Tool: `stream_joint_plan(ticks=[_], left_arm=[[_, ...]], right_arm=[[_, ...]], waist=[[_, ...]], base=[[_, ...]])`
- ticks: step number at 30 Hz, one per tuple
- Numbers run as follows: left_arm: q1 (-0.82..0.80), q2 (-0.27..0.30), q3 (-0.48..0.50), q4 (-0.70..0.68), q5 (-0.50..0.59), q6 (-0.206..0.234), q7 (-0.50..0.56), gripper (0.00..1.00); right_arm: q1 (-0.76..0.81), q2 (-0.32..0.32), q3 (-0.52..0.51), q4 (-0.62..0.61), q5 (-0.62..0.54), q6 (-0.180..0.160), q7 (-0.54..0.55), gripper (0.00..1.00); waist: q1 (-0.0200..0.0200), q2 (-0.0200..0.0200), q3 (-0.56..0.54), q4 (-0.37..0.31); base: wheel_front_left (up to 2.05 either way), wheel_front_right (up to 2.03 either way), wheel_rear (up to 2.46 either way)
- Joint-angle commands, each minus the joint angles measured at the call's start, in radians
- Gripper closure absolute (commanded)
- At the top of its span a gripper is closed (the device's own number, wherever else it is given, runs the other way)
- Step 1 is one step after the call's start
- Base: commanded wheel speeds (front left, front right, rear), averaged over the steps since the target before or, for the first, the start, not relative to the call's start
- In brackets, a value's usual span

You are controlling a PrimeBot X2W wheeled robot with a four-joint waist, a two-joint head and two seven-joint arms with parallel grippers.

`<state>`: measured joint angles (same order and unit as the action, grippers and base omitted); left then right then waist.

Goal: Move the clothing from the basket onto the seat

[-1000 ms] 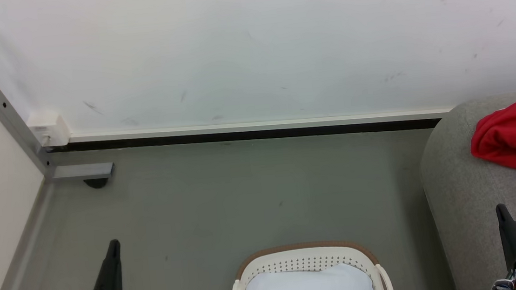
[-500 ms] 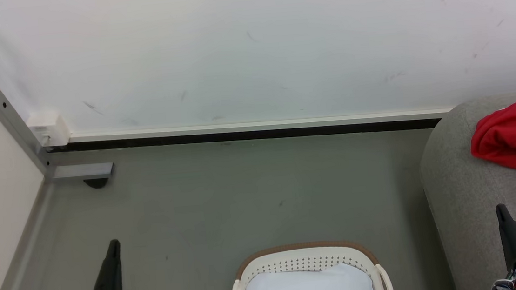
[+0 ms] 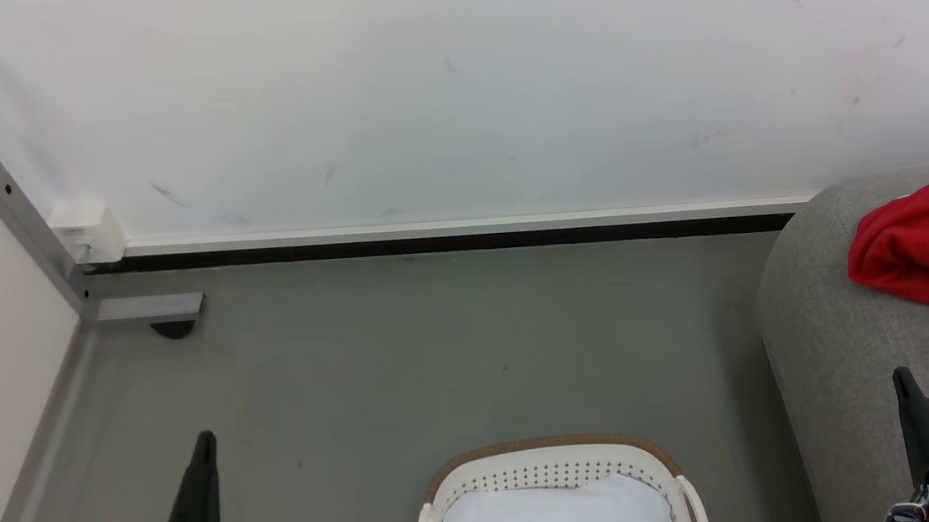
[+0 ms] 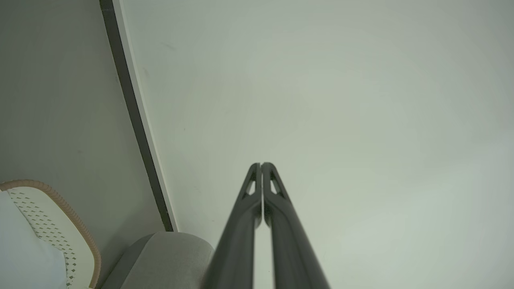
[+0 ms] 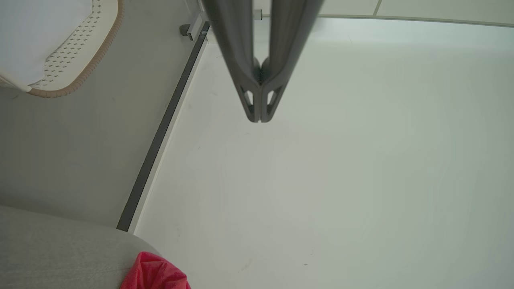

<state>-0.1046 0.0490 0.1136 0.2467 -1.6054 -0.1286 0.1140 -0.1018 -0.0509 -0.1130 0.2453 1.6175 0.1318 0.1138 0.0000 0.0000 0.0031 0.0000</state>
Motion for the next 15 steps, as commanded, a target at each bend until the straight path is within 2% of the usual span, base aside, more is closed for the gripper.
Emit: stream_joint_plan(ticks=[1,15], left_arm=[[-0.008,0.002,0.002,-0.003,-0.014,-0.004,0.003,1.0],[-0.008,0.002,0.002,-0.003,-0.014,-0.004,0.003,1.0]], right_arm=[[-0.013,0.0,-0.004,-0.002,-0.009,-0.002,0.004,1.0],[-0.013,0.0,-0.004,-0.002,-0.01,-0.002,0.004,1.0]], waist=[[0.0,0.0,0.0,0.0],[0.0,0.0,0.0,0.0]], base=[[0.0,0.0,0.0],[0.0,0.0,0.0]])
